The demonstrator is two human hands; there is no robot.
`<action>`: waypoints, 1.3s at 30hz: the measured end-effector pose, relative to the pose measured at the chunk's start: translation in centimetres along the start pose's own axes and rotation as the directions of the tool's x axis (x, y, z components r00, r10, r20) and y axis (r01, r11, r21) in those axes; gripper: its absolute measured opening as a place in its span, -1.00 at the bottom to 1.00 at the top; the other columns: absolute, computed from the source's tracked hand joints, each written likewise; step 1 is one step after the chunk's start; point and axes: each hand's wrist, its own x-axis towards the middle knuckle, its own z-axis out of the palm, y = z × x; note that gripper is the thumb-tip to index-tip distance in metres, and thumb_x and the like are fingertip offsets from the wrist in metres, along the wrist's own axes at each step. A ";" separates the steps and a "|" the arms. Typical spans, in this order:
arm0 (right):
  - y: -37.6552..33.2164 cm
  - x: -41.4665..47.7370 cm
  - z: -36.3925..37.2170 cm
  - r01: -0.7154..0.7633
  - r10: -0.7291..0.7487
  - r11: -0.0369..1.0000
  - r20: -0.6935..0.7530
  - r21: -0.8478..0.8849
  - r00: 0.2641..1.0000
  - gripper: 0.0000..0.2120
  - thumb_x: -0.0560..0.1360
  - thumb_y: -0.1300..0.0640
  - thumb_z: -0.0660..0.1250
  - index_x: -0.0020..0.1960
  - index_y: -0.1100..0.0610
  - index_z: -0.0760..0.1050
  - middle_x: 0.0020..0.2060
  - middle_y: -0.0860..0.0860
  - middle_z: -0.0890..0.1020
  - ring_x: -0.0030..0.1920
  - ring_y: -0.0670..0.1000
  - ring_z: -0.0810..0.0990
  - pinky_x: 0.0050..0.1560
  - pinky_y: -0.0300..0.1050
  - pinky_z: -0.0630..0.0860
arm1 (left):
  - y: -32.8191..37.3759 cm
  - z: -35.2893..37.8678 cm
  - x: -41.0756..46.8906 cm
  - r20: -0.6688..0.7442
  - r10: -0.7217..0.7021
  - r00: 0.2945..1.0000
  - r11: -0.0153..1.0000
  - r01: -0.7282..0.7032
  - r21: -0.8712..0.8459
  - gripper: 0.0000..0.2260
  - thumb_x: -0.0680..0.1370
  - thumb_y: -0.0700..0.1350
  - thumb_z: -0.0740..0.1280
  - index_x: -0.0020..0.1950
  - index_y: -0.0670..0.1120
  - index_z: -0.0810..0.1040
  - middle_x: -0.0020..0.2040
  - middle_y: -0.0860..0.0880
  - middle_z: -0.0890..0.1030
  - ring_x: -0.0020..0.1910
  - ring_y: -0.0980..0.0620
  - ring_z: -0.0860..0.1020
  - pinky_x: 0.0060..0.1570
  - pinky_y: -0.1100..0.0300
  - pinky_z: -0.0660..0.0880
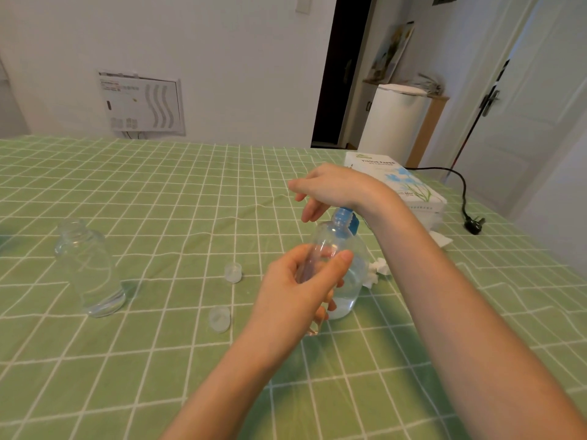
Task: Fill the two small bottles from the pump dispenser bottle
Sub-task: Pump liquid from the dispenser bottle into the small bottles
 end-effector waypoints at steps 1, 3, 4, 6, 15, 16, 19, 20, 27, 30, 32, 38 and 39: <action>0.0 0.0 0.0 0.003 -0.003 1.000 -0.004 0.000 1.000 -0.63 0.57 -0.07 0.15 0.12 0.18 0.53 -0.23 0.05 0.71 0.04 0.11 0.65 0.18 0.00 0.46 | 0.0 0.0 0.0 -0.001 -0.003 1.000 1.000 0.003 0.002 -0.80 0.44 0.00 0.37 -0.07 -0.11 0.58 -0.42 0.08 0.56 -0.50 0.16 0.46 -0.54 0.36 0.39; 0.0 -0.1 0.0 0.013 -0.013 1.000 -0.020 -0.004 1.000 -0.64 0.57 -0.06 0.15 0.13 0.18 0.52 -0.24 0.03 0.71 0.03 0.11 0.65 0.14 -0.01 0.47 | 0.0 0.0 0.0 -0.005 -0.012 1.000 1.000 0.012 -0.002 -0.80 0.43 0.00 0.37 -0.06 -0.11 0.58 -0.43 0.08 0.56 -0.50 0.15 0.46 -0.55 0.35 0.39; 0.0 -0.1 0.0 0.019 -0.019 1.000 -0.029 -0.007 0.999 -0.64 0.57 -0.06 0.15 0.14 0.19 0.51 -0.24 0.02 0.70 0.03 0.10 0.65 0.13 -0.03 0.47 | 0.0 0.0 0.0 -0.005 -0.016 1.000 1.000 0.016 -0.005 -0.79 0.44 -0.01 0.37 -0.05 -0.12 0.58 -0.44 0.08 0.56 -0.51 0.15 0.46 -0.56 0.35 0.38; 0.0 -0.3 -0.2 0.034 -0.035 0.999 -0.040 -0.005 0.999 -0.64 0.57 -0.05 0.15 0.16 0.19 0.50 -0.22 0.03 0.70 0.02 0.09 0.65 0.07 -0.07 0.48 | 0.1 0.0 0.0 0.001 -0.012 1.000 1.000 0.012 -0.001 -0.79 0.43 0.00 0.38 -0.05 -0.12 0.58 -0.43 0.08 0.56 -0.51 0.16 0.46 -0.57 0.35 0.38; -0.6 -0.5 -1.1 0.098 -0.096 0.995 -0.117 0.012 0.988 -0.68 0.57 0.05 0.17 0.13 0.26 0.52 -0.22 0.06 0.70 0.00 0.09 0.66 0.06 -0.07 0.51 | 0.7 0.0 0.0 0.009 0.013 1.000 1.000 -0.013 0.003 -0.62 0.25 0.15 0.36 -0.07 -0.06 0.59 -0.41 0.07 0.57 -0.51 0.16 0.47 -0.56 0.37 0.38; -0.6 -0.4 -1.0 0.085 -0.083 0.996 -0.105 0.016 0.991 -0.69 0.58 0.05 0.16 0.12 0.24 0.53 -0.22 0.06 0.71 0.00 0.09 0.66 0.08 -0.06 0.50 | 0.7 0.0 0.0 0.008 0.011 1.000 1.000 -0.011 0.002 -0.63 0.25 0.15 0.36 -0.07 -0.06 0.59 -0.41 0.07 0.57 -0.51 0.16 0.47 -0.56 0.37 0.38; -0.5 -0.2 -0.9 0.050 -0.047 0.998 -0.072 0.043 0.996 -0.72 0.58 0.13 0.09 0.09 0.21 0.53 -0.21 0.09 0.71 0.02 0.10 0.65 0.16 -0.03 0.51 | 0.6 0.0 0.0 0.010 0.006 1.000 1.000 -0.006 0.001 -0.63 0.24 0.15 0.35 -0.08 -0.05 0.59 -0.40 0.07 0.58 -0.51 0.17 0.47 -0.56 0.36 0.38; -0.4 -0.2 -0.7 0.042 -0.039 0.998 -0.062 0.043 0.997 -0.72 0.58 0.15 0.07 0.10 0.21 0.52 -0.21 0.09 0.71 0.03 0.10 0.65 0.18 -0.03 0.50 | 0.6 0.0 -0.1 0.010 0.004 1.000 1.000 -0.005 0.003 -0.63 0.25 0.15 0.36 -0.08 -0.05 0.59 -0.40 0.07 0.58 -0.51 0.16 0.47 -0.56 0.36 0.38; -0.2 -0.2 0.0 0.020 -0.019 1.000 -0.023 0.009 1.000 -0.69 0.58 0.09 0.08 0.18 0.21 0.48 -0.20 0.06 0.71 0.07 0.14 0.64 0.20 0.01 0.48 | 0.3 0.0 -0.2 0.002 -0.019 1.000 0.999 0.019 0.028 -0.65 0.28 0.15 0.36 -0.07 -0.04 0.59 -0.40 0.09 0.60 -0.50 0.16 0.48 -0.55 0.35 0.40; -0.1 -0.2 0.1 0.023 -0.022 1.000 -0.032 0.014 0.999 -0.67 0.59 0.08 0.09 0.19 0.24 0.47 -0.21 0.04 0.70 0.09 0.15 0.63 0.15 -0.04 0.47 | 0.3 0.0 -0.1 0.004 -0.020 1.000 1.000 0.020 0.021 -0.62 0.24 0.17 0.35 -0.08 -0.05 0.59 -0.42 0.09 0.58 -0.51 0.16 0.48 -0.56 0.35 0.38; -0.1 -0.3 0.0 0.034 -0.034 0.999 -0.038 0.008 0.999 -0.65 0.59 0.08 0.09 0.21 0.27 0.47 -0.21 0.04 0.70 0.11 0.17 0.61 0.17 -0.02 0.46 | 0.3 0.1 -0.1 -0.001 -0.018 1.000 1.000 0.018 0.018 -0.61 0.22 0.18 0.35 -0.09 -0.04 0.60 -0.42 0.09 0.59 -0.51 0.16 0.48 -0.56 0.35 0.38; -0.8 -0.3 -1.2 0.066 -0.066 0.998 -0.049 -0.017 0.997 -0.61 0.60 0.04 0.11 0.22 0.30 0.47 -0.18 0.07 0.70 0.10 0.18 0.62 0.13 0.00 0.49 | 0.5 -0.1 0.0 0.018 0.022 1.000 1.000 -0.023 0.021 -0.65 0.24 0.19 0.36 -0.11 0.01 0.61 -0.39 0.09 0.60 -0.51 0.17 0.49 -0.54 0.37 0.38; -0.8 -0.4 -1.2 0.064 -0.065 0.998 -0.049 -0.019 0.997 -0.62 0.60 0.03 0.12 0.22 0.29 0.48 -0.17 0.07 0.70 0.10 0.18 0.61 0.10 -0.02 0.50 | 0.5 -0.1 0.0 0.018 0.025 1.000 0.999 -0.025 0.021 -0.66 0.24 0.20 0.36 -0.12 0.03 0.61 -0.38 0.09 0.60 -0.51 0.17 0.50 -0.54 0.38 0.39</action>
